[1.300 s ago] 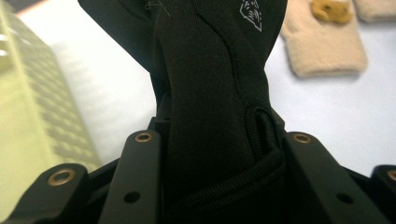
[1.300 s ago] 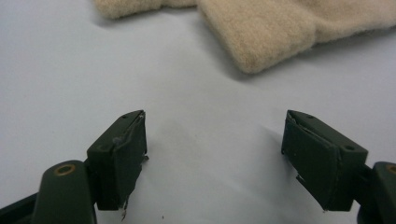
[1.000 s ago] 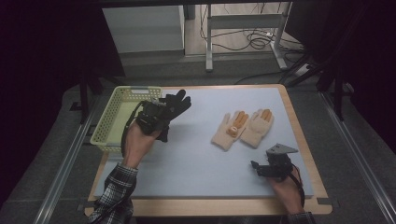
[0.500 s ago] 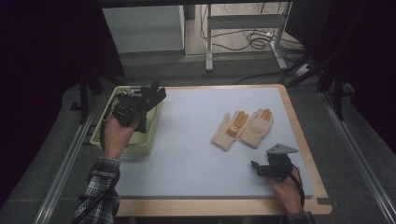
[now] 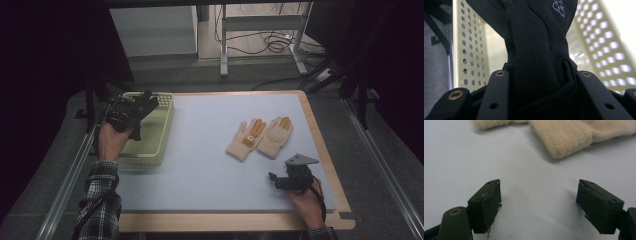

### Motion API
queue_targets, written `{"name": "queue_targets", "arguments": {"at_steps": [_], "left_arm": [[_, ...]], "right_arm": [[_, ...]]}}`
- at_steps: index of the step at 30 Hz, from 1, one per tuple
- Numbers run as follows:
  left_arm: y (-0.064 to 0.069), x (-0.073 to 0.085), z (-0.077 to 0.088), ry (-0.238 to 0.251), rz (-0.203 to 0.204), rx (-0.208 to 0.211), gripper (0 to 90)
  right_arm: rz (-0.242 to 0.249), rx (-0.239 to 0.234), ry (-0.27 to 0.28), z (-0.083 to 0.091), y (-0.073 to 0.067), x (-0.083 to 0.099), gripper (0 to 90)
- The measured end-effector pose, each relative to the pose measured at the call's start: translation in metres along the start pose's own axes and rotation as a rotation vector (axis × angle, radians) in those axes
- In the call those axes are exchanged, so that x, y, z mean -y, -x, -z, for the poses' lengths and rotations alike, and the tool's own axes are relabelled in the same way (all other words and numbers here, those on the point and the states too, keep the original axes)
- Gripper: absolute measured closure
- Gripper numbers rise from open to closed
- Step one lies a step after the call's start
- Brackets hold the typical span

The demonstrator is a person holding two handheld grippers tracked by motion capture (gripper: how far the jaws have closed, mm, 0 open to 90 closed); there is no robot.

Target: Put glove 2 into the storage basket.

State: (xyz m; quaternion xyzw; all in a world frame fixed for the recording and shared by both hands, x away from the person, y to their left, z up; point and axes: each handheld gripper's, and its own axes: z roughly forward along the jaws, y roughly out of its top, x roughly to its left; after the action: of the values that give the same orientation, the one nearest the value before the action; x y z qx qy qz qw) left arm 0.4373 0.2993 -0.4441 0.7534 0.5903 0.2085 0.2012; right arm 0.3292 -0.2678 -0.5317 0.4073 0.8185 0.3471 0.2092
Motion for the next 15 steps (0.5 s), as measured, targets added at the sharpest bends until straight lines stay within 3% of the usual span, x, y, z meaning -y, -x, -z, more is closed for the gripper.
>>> {"name": "queue_targets", "arguments": {"at_steps": [15], "left_arm": [[-0.021,-0.001,-0.052,-0.169,0.045,-0.056,61.1]], "right_arm": [[-0.001,-0.001,0.001,0.0,0.0,0.0,19.5]]}}
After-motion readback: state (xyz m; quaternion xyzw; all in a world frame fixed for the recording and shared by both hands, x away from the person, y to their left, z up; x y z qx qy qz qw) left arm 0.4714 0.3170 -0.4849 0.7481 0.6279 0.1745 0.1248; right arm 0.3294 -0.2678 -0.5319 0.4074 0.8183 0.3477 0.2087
